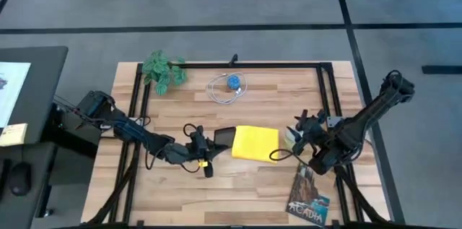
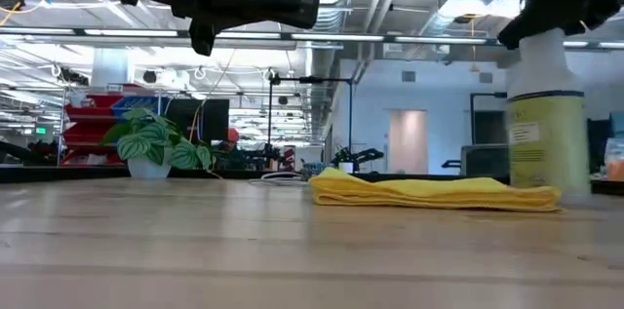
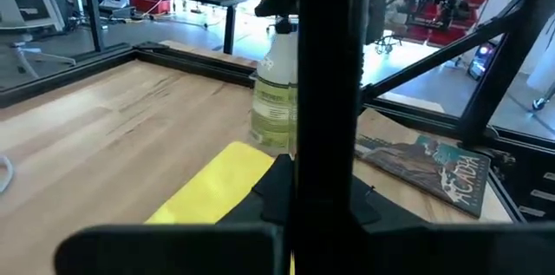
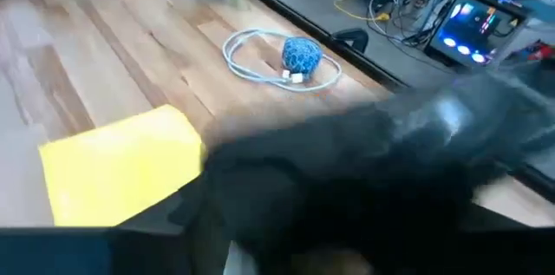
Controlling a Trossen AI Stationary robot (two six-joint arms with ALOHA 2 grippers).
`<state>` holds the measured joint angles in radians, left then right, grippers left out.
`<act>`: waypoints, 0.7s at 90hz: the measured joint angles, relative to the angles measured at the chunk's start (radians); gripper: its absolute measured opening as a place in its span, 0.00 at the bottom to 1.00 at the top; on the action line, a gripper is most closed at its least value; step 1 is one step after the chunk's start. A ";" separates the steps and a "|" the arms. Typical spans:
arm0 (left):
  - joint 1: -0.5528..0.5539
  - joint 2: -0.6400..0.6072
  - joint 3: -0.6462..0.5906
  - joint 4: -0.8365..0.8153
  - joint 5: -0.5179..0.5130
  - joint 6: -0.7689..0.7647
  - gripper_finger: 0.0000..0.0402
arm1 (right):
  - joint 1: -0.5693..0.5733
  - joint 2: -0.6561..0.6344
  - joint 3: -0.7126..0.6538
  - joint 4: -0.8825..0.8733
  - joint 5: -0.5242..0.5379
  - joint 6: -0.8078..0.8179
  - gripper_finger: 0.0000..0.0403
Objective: Apply microfiber cloth
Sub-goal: Spray the front of the cellphone using the cleaning bottle
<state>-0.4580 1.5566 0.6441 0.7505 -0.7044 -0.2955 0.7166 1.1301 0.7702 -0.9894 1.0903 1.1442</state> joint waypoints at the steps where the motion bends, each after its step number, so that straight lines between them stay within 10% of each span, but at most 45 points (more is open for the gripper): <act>1: 0.000 0.000 0.000 0.000 0.000 0.000 0.03 | 0.000 0.000 0.000 0.000 -0.007 -0.008 0.57; 63: 0.067 0.000 0.000 -0.073 0.101 -0.097 0.03 | -0.085 0.000 0.265 -0.392 -0.557 -0.098 0.66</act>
<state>-0.3911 1.5566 0.6441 0.6776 -0.6031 -0.3922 0.6319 1.1305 1.0347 -1.3810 0.5331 1.0462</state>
